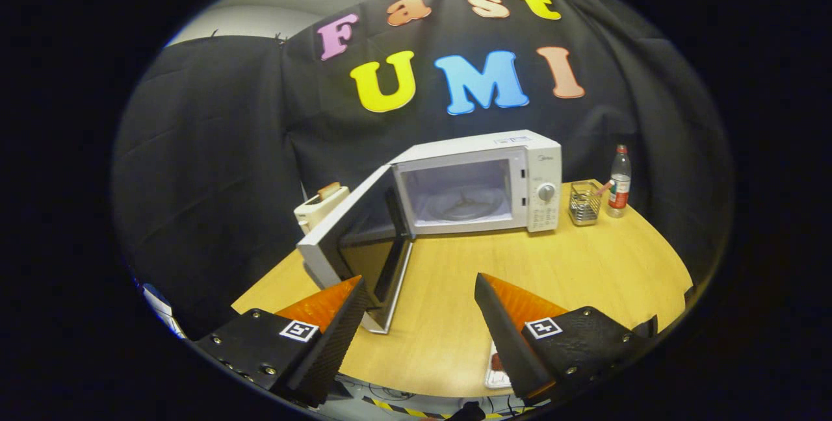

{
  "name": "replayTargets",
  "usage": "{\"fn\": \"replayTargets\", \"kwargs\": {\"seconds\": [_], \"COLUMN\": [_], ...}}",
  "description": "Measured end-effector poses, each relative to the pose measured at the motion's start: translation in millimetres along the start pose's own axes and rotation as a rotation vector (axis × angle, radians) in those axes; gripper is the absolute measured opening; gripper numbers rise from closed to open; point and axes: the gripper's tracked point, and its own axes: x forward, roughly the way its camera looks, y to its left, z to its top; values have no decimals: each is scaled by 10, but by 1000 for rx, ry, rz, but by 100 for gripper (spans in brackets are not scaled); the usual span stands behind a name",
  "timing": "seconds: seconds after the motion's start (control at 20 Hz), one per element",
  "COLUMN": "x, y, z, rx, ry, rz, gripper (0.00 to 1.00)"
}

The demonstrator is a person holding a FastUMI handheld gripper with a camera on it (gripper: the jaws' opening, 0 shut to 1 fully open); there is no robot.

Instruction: Open the microwave, put the food inside, and close the microwave door.

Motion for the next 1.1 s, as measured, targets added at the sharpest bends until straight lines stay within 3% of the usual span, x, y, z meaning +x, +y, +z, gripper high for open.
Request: {"fn": "replayTargets", "kwargs": {"seconds": [0.25,0.55,0.85,1.0,1.05,1.1], "x": [-105,-162,-237,-272,-294,-286], "y": [-578,-1244,-1533,-1525,-1520,-1541], "z": [-140,-631,-1151,-1295,-1302,-1347], "rx": [76,205,354,441,478,517], "ry": [31,161,268,295,296,298], "rz": [-84,-165,-210,-186,-180,-173], "gripper": [100,100,100,100,98,83]}}
